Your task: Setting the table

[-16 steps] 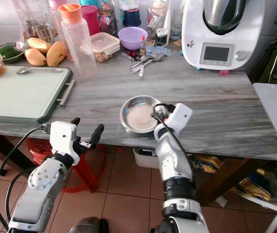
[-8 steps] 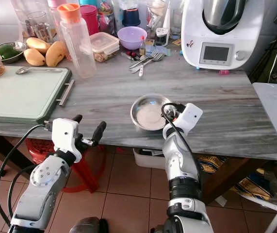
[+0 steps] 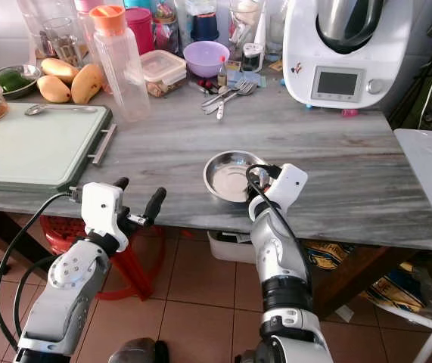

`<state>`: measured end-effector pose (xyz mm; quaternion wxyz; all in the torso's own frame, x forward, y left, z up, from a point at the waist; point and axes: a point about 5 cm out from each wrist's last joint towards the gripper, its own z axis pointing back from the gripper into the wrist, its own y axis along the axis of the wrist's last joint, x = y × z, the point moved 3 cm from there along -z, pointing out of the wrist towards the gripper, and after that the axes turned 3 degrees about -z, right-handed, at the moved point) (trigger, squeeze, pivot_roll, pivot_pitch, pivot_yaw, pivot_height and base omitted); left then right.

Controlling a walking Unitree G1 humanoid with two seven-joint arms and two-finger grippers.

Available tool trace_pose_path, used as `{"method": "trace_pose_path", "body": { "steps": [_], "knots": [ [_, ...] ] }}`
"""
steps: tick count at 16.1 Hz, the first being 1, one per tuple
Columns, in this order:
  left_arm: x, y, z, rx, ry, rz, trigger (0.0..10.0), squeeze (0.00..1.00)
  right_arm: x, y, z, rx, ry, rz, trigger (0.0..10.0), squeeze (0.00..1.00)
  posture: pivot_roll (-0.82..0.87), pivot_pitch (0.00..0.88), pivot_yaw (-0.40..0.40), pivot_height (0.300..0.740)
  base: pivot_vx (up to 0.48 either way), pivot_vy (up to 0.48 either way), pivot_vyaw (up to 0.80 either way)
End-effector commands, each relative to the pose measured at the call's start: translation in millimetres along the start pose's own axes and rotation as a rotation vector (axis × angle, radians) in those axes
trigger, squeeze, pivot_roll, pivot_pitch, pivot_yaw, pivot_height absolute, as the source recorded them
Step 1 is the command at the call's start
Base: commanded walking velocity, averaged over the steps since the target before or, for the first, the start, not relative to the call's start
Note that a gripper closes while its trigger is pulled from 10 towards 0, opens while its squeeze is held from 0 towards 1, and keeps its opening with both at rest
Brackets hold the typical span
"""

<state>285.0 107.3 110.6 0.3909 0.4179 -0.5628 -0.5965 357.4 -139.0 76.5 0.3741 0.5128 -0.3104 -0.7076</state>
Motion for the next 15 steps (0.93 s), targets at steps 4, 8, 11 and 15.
{"method": "trace_pose_path", "body": {
  "steps": [4, 8, 11, 15],
  "knots": [
    [-2.7, -2.1, -1.1, -0.008, 0.015, 0.012, 10.0, 0.0, -5.7, 21.1, 8.6, 0.139, 0.048, 0.08, 10.0, 1.0, 0.05, 0.0, 0.031, 0.74, 0.0, 0.0, 0.0],
    [-5.0, -1.7, -3.0, -0.005, 0.036, 0.014, 10.0, 0.0, 0.7, 30.7, 17.0, 0.194, 0.055, 0.146, 10.0, 1.0, 0.05, 0.0, 0.032, 0.74, 0.0, 0.0, 0.0],
    [-4.4, -0.1, -4.3, 0.004, 0.032, 0.012, 10.0, 0.0, 4.3, 38.4, 28.6, 0.254, 0.063, 0.22, 10.0, 1.0, 0.04, 0.0, 0.03, 0.74, 0.0, 0.0, 0.0],
    [-8.4, 1.9, -3.3, 0.01, 0.075, 0.031, 10.0, 0.0, 8.2, 65.1, 62.4, 0.429, 0.121, 0.462, 10.0, 1.0, 0.03, 0.0, 0.029, 0.74, 0.0, 0.0, 0.0]
  ]
}}
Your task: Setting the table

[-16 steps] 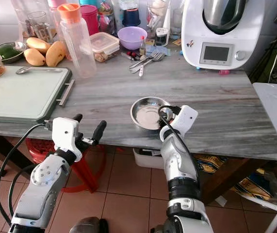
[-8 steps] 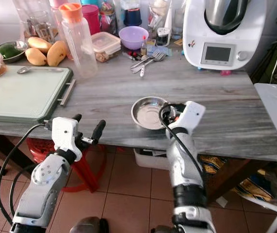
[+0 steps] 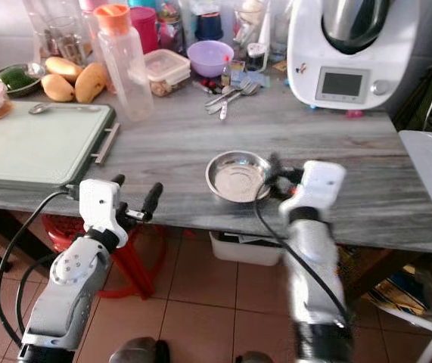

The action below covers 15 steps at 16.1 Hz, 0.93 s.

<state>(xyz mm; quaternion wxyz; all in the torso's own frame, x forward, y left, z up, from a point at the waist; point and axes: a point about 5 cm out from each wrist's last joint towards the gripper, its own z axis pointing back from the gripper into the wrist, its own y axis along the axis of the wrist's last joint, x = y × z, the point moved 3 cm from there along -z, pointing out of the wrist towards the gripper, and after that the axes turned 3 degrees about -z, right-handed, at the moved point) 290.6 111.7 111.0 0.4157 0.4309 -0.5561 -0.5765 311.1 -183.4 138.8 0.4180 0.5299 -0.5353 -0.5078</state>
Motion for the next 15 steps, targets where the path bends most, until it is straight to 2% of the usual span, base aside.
{"method": "trace_pose_path", "body": {
  "steps": [1, 4, 5, 6, 9, 12, 15],
  "knots": [
    [-2.7, 2.0, 0.1, 0.007, 0.012, 0.008, 10.0, 0.0, -6.2, 4.8, 3.1, 0.022, 0.034, 0.029, 10.0, 1.0, 0.03, 0.0, 0.028, 0.74, 0.0, 0.0, 0.0],
    [-9.5, 5.7, -3.1, 0.015, 0.07, 0.03, 10.0, 0.0, -7.2, -0.1, 16.3, 0.011, 0.05, 0.064, 10.0, 1.0, 0.03, 0.0, 0.027, 0.74, 0.0, 0.0, 0.0],
    [-10.6, 5.1, -3.1, 0.013, 0.074, 0.032, 10.0, 0.0, -8.7, 0.0, 17.3, 0.012, 0.054, 0.073, 10.0, 0.96, 0.03, 0.0, 0.026, 0.74, 0.0, 0.0, 0.0],
    [-12.2, 3.7, -2.5, 0.007, 0.079, 0.029, 10.0, 0.0, -9.3, 0.7, 17.9, 0.011, 0.06, 0.082, 10.0, 0.0, 0.03, 0.0, 0.024, 0.74, 0.0, 0.0, 0.0],
    [-12.4, 4.2, -2.2, 0.01, 0.086, 0.031, 10.0, 0.0, -5.5, 6.5, 16.1, 0.026, 0.054, 0.062, 10.0, 0.0, 0.03, 0.0, 0.017, 0.74, 0.0, 0.0, 0.0],
    [-9.2, 1.4, -1.0, -0.004, 0.09, 0.037, 10.0, 0.0, -2.8, 5.3, 16.9, 0.015, 0.073, 0.091, 10.0, 0.0, 0.03, 0.0, 0.017, 0.74, -0.257, 0.0, 0.0],
    [-13.4, 1.2, -1.7, -0.009, 0.097, 0.027, 10.0, 0.0, 2.6, -1.7, 18.2, -0.022, 0.053, 0.097, 10.0, 0.0, 0.03, 0.0, 0.019, 0.74, -0.294, 0.0, 0.0]
  ]
}}
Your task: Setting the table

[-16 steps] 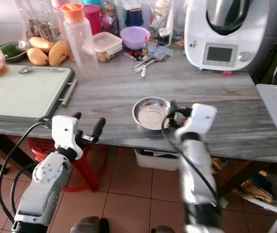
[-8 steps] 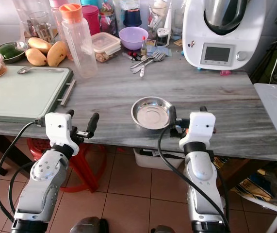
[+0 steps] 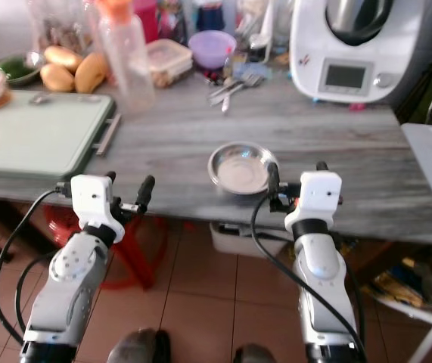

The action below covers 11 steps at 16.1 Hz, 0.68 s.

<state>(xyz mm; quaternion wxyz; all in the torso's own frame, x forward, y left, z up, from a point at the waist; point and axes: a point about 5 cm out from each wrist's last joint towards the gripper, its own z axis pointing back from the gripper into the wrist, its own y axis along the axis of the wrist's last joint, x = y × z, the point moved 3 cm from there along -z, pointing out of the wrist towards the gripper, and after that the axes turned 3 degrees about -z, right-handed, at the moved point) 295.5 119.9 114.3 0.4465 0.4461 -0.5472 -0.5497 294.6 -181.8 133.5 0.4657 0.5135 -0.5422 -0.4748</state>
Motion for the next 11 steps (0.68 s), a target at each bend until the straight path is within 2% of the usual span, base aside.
{"method": "trace_pose_path", "body": {
  "steps": [1, 2, 4, 7, 10, 11],
  "knots": [
    [-4.7, -1.4, -0.5, -0.014, 0.016, -0.007, 10.0, 0.0, 2.9, -0.1, 0.9, -0.004, -0.017, 0.004, 10.0, 0.0, 0.03, 0.0, 0.02, 0.74, -0.319, 0.0, 0.0],
    [-4.8, -1.2, -0.4, -0.013, 0.015, -0.009, 10.0, 0.0, 4.2, -1.3, 0.5, -0.014, -0.03, 0.008, 10.0, 0.0, 0.03, 0.0, 0.022, 0.74, -0.319, 0.0, 0.0],
    [-3.5, -1.4, -1.1, -0.016, 0.009, -0.012, 10.0, 0.0, 11.0, 1.7, -2.2, -0.006, -0.083, -0.058, 10.0, 0.0, 0.03, 0.0, 0.024, 0.74, -0.302, 0.0, 0.0],
    [-2.2, -1.4, -1.9, -0.015, 0.003, -0.012, 10.0, 0.0, 15.6, -2.8, -2.8, -0.026, -0.091, -0.024, 10.0, 0.0, 0.03, 0.0, 0.018, 0.74, -0.299, 0.0, 0.0],
    [-2.5, -0.8, -2.3, -0.012, 0.002, -0.013, 10.0, 0.0, 13.1, -0.3, -4.7, -0.013, -0.076, -0.025, 10.0, 0.0, 0.03, 0.0, 0.021, 0.74, -0.284, 0.0, 0.0],
    [-2.2, -0.6, -2.0, -0.009, -0.002, -0.013, 10.0, 0.0, 12.9, -1.8, -4.5, -0.019, -0.076, -0.026, 10.0, 0.0, 0.03, 0.0, 0.021, 0.74, 0.0, 0.0, 0.0]
  ]
}}
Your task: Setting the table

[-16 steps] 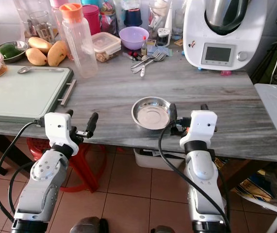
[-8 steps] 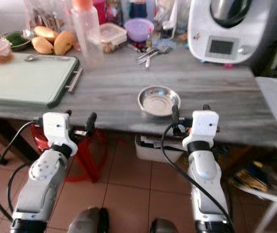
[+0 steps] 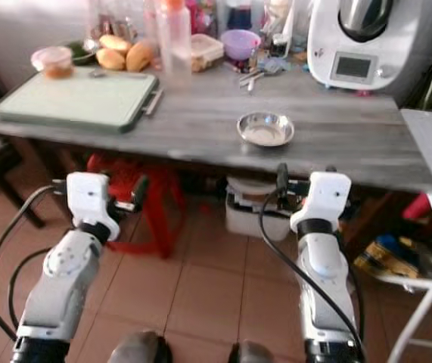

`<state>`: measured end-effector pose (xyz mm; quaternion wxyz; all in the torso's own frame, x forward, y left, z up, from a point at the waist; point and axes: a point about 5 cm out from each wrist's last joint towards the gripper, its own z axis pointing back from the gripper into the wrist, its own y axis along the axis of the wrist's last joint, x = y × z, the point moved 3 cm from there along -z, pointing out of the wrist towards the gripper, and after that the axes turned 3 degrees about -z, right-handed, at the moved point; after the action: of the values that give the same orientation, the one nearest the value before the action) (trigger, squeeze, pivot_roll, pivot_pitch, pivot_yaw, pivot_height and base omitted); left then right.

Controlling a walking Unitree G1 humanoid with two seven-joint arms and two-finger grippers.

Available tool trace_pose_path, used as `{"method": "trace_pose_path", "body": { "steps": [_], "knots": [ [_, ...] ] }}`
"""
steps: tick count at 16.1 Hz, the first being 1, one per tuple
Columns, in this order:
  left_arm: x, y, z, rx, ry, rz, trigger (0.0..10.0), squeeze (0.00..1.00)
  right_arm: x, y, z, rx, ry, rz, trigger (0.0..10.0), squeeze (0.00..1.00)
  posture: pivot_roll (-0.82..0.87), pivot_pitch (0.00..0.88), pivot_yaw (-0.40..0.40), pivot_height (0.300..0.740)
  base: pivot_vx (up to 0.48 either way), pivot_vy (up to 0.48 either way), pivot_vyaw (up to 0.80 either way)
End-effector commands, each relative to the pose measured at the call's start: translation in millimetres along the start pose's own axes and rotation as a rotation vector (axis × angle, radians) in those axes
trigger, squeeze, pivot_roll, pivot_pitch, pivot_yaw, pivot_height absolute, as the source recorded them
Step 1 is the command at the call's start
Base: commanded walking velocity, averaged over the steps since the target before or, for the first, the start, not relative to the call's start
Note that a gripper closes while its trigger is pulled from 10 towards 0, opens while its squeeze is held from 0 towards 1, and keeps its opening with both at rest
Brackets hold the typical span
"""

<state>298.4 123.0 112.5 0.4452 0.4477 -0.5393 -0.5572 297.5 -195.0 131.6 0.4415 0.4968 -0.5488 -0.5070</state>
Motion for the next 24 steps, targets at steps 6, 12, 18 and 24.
{"method": "trace_pose_path", "body": {
  "steps": [6, 12, 18, 24],
  "knots": [
    [4.2, 6.2, 1.8, 0.034, -0.051, 0.004, 10.0, 0.0, -5.8, -3.6, 0.2, -0.01, 0.032, -0.002, 10.0, 0.0, 0.04, 0.0, 0.025, 0.74, 0.0, 0.0, 0.0],
    [7.1, 3.8, 2.5, 0.033, -0.073, 0.016, 10.0, 0.0, -7.1, -10.3, 1.3, -0.033, 0.038, 0.062, 10.0, 0.0, 0.02, 0.0, 0.031, 0.74, 0.0, -0.042, 0.0],
    [6.1, -1.2, 3.8, 0.019, -0.07, 0.026, 10.0, 0.0, -5.3, -16.3, 10.7, -0.074, 0.056, 0.009, 10.0, 0.0, 0.01, 0.0, 0.024, 0.74, 0.0, -0.247, 0.0],
    [6.0, 1.1, 2.6, 0.026, -0.067, 0.028, 10.0, 0.0, -6.0, -18.0, 8.9, -0.093, 0.058, 0.012, 10.0, 0.0, 0.02, 0.0, 0.019, 0.74, 0.0, -0.242, -0.67]
  ]
}}
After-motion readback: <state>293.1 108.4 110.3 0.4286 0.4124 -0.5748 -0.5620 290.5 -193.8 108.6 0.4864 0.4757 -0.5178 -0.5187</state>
